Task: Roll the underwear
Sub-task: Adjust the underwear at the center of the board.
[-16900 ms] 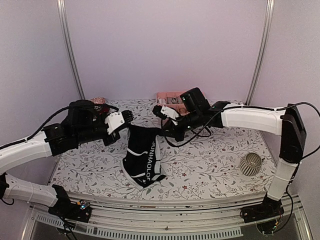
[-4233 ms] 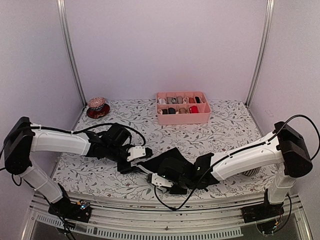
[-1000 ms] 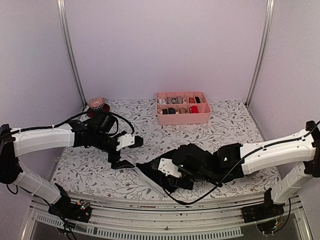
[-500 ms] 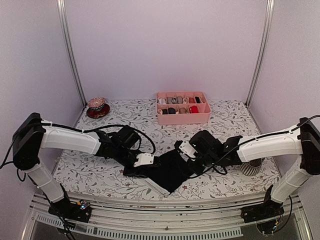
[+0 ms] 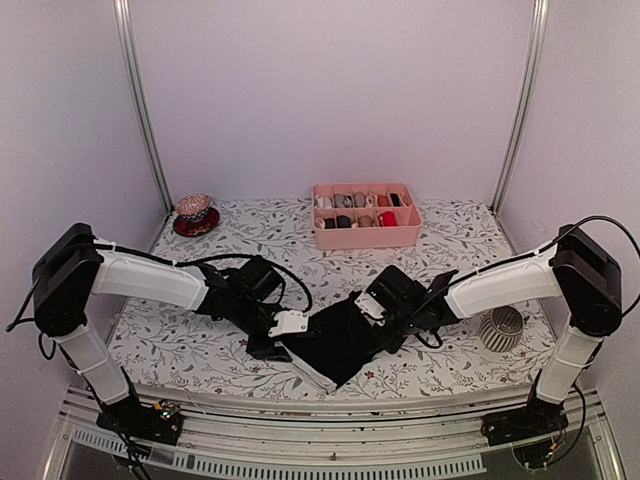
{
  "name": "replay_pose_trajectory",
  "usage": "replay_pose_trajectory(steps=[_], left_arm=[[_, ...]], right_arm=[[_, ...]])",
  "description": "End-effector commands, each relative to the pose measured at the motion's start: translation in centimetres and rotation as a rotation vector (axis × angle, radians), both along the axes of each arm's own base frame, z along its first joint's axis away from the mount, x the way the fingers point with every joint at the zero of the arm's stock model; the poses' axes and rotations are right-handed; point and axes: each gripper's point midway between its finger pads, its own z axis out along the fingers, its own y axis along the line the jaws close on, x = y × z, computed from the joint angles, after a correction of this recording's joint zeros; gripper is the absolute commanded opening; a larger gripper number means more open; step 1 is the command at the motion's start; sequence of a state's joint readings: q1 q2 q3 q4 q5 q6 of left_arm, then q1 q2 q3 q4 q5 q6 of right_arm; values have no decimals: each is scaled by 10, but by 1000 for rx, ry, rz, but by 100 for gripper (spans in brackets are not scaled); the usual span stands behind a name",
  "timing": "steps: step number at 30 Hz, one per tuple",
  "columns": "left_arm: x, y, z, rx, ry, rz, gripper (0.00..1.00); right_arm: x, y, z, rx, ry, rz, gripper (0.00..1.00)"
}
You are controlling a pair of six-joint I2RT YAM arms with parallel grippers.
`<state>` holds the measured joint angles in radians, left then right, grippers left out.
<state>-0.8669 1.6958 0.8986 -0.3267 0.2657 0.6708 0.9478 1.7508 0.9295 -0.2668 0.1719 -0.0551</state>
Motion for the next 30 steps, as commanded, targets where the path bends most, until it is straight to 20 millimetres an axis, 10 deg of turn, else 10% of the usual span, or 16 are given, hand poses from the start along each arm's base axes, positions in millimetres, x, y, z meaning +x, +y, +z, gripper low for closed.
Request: replay_pose_trajectory(steps=[1,11,30], left_arm=[[-2,1,-2,18,10,-19,61],[7,11,2,23,24,1,70],[90,55,-12,151,-195,181,79]], right_arm=[[4,-23,-11,-126,9,-93,2],[12,-28,2,-140,-15,-176,2],[52,-56,168,163,-514,-419,40]])
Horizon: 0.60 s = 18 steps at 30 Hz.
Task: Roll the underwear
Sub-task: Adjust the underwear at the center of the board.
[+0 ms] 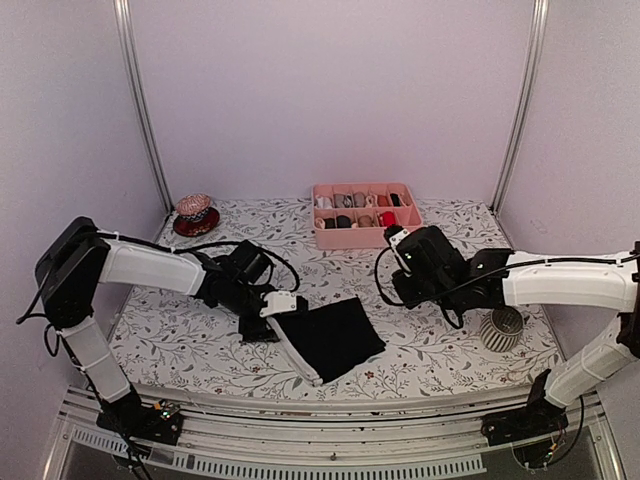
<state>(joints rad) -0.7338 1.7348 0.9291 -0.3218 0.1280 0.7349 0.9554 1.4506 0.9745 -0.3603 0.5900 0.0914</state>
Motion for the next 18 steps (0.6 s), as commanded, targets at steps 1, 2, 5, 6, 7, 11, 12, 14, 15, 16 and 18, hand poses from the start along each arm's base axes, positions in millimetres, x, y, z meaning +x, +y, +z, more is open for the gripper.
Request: replay_pose_trajectory(steps=[1,2,5,6,7,11,12,14,15,16,18], left_arm=[[33,14,-2,51,-101,52,80],[40,15,2,49,-130,61,81],[76,19,13,58,-262,116,89],[90,25,11,88,-287,154,90],[104,27,14,97,-299,185,92],[134,29,38,46,-313,259,98],[132,28,46,23,-313,253,98],[121,25,62,-26,-307,230,99],[112,23,68,-53,-297,208,98],[102,21,77,-86,-291,185,98],[76,18,90,-147,-270,114,99]], right_arm=[[8,-13,38,65,-154,-77,41],[9,-16,45,76,-180,-91,44],[10,-23,57,118,-249,-107,55],[9,-24,56,126,-265,-104,62],[9,-24,56,138,-279,-100,69],[3,-23,41,161,-276,-60,98],[2,-20,38,158,-271,-36,99],[-2,-12,33,162,-254,28,99],[-5,-8,31,163,-248,62,99],[-6,-3,31,175,-252,92,99],[-11,3,29,177,-257,153,99]])
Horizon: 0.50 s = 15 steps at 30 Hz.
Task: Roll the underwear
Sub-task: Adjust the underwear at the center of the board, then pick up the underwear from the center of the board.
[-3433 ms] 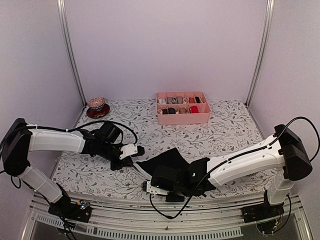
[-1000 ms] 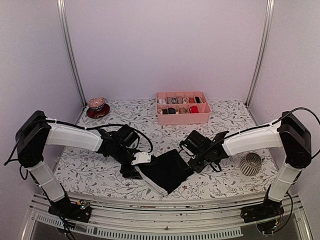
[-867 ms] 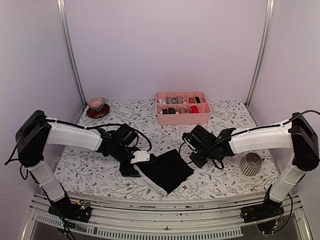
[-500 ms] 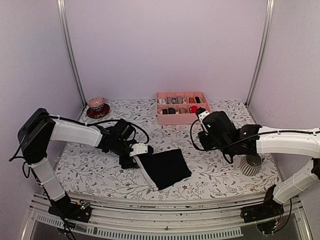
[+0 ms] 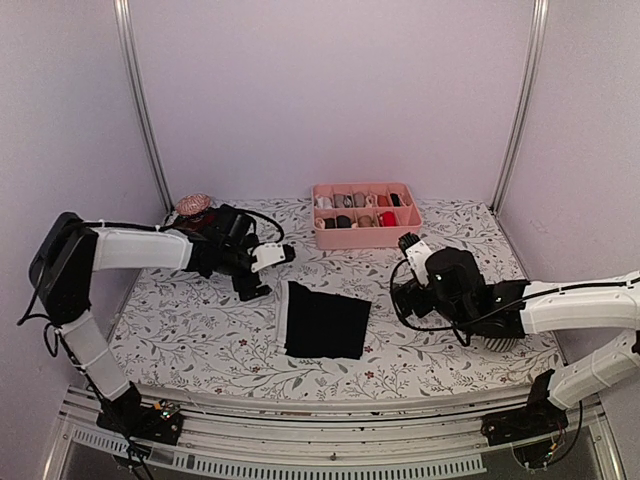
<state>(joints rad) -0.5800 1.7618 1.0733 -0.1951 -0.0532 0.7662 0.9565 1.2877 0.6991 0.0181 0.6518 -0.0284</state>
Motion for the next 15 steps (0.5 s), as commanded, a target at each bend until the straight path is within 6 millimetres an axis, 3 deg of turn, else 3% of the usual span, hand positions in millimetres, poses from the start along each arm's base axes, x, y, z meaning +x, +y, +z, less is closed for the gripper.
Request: replay_pose_trajectory(steps=[1,4,8,11,15], left_arm=[[-55,-14,41,-142,15,-172,99],[-103,-23,41,-163,12,-308,99],[-157,-31,15,-74,-14,-419,98],[-176,-32,0,-25,-49,-452,98],[-178,-30,-11,21,-115,-442,93]], right_arm=[[-9,25,19,72,-61,159,99],[-19,32,26,87,-94,209,99],[-22,21,29,84,-133,176,99],[-22,13,28,73,-146,155,99],[-22,15,23,78,-138,156,99]])
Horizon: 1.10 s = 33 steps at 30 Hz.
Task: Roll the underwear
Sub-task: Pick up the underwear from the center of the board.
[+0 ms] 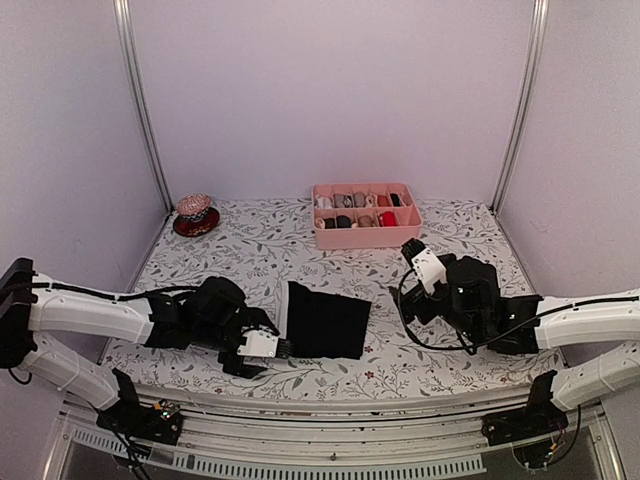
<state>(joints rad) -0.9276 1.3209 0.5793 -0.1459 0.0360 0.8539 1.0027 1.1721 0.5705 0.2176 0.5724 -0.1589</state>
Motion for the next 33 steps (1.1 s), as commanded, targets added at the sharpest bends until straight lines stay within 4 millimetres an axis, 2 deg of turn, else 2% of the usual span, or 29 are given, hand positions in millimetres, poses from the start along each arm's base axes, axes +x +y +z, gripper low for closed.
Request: replay_pose_trajectory(steps=[1,9,15,20,25,30,33], left_arm=[[11,-2,2,3,-142,30,92],[10,-12,-11,26,-170,38,86],[10,-13,-22,52,-159,40,77],[8,-15,-27,56,-160,30,75],[7,-17,-34,75,-159,21,64],[5,-17,-42,96,-155,9,62],[5,-18,-44,101,-148,6,51]], right_arm=[[1,1,2,15,-22,-10,99],[5,5,-11,-40,-12,-26,99],[4,8,-10,-52,-22,-28,99],[4,7,-11,-67,-31,-28,99],[3,8,-13,-77,-32,-26,99],[3,10,-14,-87,-37,-20,99],[-1,16,-15,-97,-45,17,99]])
